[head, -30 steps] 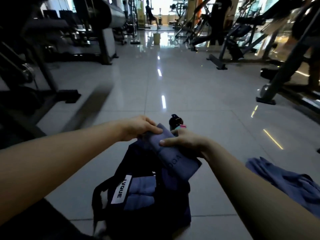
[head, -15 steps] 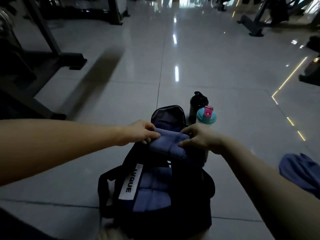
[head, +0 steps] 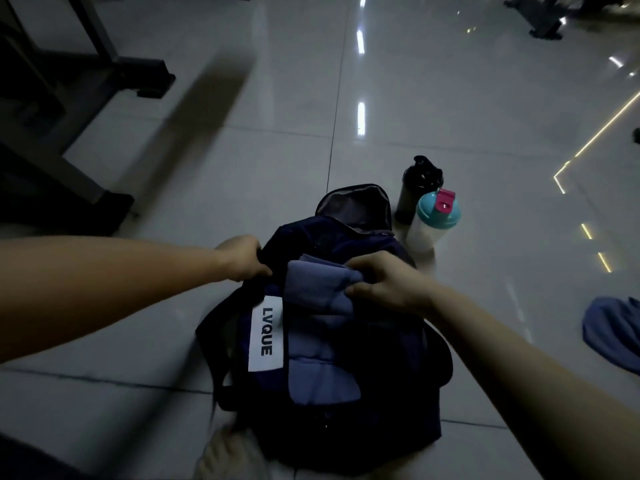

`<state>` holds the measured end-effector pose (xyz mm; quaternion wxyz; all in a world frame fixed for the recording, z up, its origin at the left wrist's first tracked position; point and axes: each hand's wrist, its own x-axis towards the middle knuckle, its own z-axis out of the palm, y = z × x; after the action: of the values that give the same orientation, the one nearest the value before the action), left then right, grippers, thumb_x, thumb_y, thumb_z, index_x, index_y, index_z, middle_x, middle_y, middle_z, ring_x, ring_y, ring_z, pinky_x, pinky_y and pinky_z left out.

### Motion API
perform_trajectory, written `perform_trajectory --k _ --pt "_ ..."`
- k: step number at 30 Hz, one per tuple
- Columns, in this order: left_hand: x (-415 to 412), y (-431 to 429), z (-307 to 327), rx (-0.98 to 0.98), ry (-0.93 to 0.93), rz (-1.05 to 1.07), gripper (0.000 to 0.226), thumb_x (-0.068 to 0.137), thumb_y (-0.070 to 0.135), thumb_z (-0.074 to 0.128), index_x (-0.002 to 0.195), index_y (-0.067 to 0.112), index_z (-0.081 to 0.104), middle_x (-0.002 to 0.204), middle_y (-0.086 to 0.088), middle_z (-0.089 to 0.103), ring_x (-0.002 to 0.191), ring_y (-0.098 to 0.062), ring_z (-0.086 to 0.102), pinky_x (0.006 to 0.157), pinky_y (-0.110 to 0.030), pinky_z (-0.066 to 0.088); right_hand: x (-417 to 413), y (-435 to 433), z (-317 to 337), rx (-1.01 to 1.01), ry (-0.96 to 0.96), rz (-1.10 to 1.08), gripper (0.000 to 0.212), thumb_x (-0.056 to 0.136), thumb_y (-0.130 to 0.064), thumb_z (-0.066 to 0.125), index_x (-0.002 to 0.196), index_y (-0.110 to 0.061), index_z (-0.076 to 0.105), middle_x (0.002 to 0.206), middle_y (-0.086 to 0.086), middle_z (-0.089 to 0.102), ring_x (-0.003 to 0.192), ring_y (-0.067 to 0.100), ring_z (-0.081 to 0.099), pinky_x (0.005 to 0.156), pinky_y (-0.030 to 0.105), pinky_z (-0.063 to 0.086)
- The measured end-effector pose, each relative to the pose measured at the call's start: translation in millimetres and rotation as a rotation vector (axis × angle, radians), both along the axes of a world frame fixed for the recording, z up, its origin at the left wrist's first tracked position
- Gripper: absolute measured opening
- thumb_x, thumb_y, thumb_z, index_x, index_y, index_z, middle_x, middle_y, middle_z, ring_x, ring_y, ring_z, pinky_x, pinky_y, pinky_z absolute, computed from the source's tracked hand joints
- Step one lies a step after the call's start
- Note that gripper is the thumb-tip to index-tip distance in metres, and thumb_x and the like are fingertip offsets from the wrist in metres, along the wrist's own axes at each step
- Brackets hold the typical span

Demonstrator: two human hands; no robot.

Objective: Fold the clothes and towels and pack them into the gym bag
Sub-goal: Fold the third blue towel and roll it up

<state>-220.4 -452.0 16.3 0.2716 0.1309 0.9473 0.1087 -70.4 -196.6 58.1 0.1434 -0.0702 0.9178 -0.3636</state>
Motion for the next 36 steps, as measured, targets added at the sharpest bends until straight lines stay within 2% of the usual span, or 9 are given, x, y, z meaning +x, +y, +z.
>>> perform_trajectory --k 3,6,14,22,24,28,31,33,36 --pt "-4.9 -6.8 -0.6 0.065 -0.044 -0.006 0.027 0.086 0.027 0.074 0.068 0.011 0.062 0.060 -0.003 0.062 0.052 -0.017 0.057 0.045 -0.023 0.043 -7.9 -29.5 -10.2 -0.003 -0.015 0.039 0.011 0.088 -0.022 0.068 0.098 -0.020 0.067 0.091 0.000 0.069 0.085 0.018 0.065 0.080 0.044 0.053" --pt "-7.8 -10.2 -2.5 0.102 -0.064 -0.026 0.027 0.086 0.027 0.076 0.068 0.010 0.063 0.062 -0.005 0.062 0.053 -0.018 0.056 0.050 -0.024 0.043 -16.5 -53.6 -24.5 0.202 0.054 0.066 0.028 0.091 -0.031 0.064 0.118 -0.025 0.066 0.114 -0.002 0.065 0.106 0.023 0.062 0.092 0.043 0.047" --pt "-13.4 -13.3 -11.1 0.158 -0.101 -0.029 0.025 0.083 0.030 0.082 0.074 0.011 0.068 0.063 -0.004 0.065 0.055 -0.019 0.060 0.052 -0.024 0.047 -14.3 -77.0 -52.6 0.694 0.255 -0.001 0.015 0.089 -0.022 0.059 0.103 -0.023 0.065 0.106 -0.002 0.066 0.109 0.028 0.048 0.092 0.042 0.029" --pt "-11.2 -12.5 -11.7 0.177 -0.104 -0.021 0.025 0.078 0.035 0.086 0.075 0.015 0.072 0.067 -0.001 0.069 0.061 -0.016 0.064 0.050 -0.021 0.044 -2.7 -86.5 -72.7 0.795 0.312 -0.140 0.014 0.080 -0.017 0.067 0.095 -0.018 0.068 0.090 0.004 0.068 0.092 0.030 0.055 0.084 0.042 0.039" --pt "-11.1 -12.6 -12.8 0.191 -0.094 0.000 0.028 0.076 0.039 0.087 0.075 0.014 0.074 0.069 -0.003 0.071 0.067 -0.020 0.069 0.055 -0.023 0.046 3.7 -92.2 -77.4 0.800 0.383 -0.189 0.032 0.080 -0.016 0.065 0.112 -0.014 0.066 0.098 0.007 0.067 0.090 0.031 0.058 0.083 0.044 0.044" --pt "-4.7 -4.7 -10.3 0.205 -0.048 0.039 0.045 0.084 0.051 0.076 0.066 0.010 0.067 0.061 -0.004 0.065 0.055 -0.018 0.059 0.051 -0.025 0.040 19.2 -99.6 -79.8 0.770 0.467 -0.146 0.047 0.089 -0.019 0.041 0.132 -0.007 0.058 0.134 0.018 0.058 0.115 0.036 0.058 0.099 0.055 0.045" --pt "-1.4 0.4 -5.9 0.197 -0.014 0.058 0.055 0.087 0.059 0.069 0.064 0.010 0.064 0.059 -0.005 0.063 0.053 -0.018 0.058 0.051 -0.026 0.038 32.9 -107.0 -80.3 0.733 0.465 -0.103 0.051 0.091 -0.025 0.051 0.137 -0.004 0.056 0.147 0.019 0.050 0.130 0.036 0.052 0.104 0.055 0.044" --pt "-1.2 2.2 -4.5 0.183 0.013 0.050 0.055 0.088 0.059 0.068 0.064 0.010 0.064 0.061 -0.006 0.064 0.056 -0.019 0.060 0.052 -0.027 0.038 42.5 -115.8 -81.5 0.664 0.457 -0.084 0.058 0.095 -0.029 0.053 0.145 -0.003 0.047 0.155 0.018 0.042 0.140 0.035 0.043 0.111 0.055 0.038" --pt "-2.5 4.1 -5.5 0.160 0.019 0.028 0.053 0.090 0.056 0.068 0.066 0.009 0.063 0.065 -0.007 0.064 0.059 -0.021 0.059 0.052 -0.028 0.038 49.7 -126.8 -87.1 0.578 0.369 -0.084 0.068 0.104 -0.048 0.030 0.156 -0.005 0.029 0.165 0.015 0.023 0.152 0.032 0.021 0.122 0.054 0.020"
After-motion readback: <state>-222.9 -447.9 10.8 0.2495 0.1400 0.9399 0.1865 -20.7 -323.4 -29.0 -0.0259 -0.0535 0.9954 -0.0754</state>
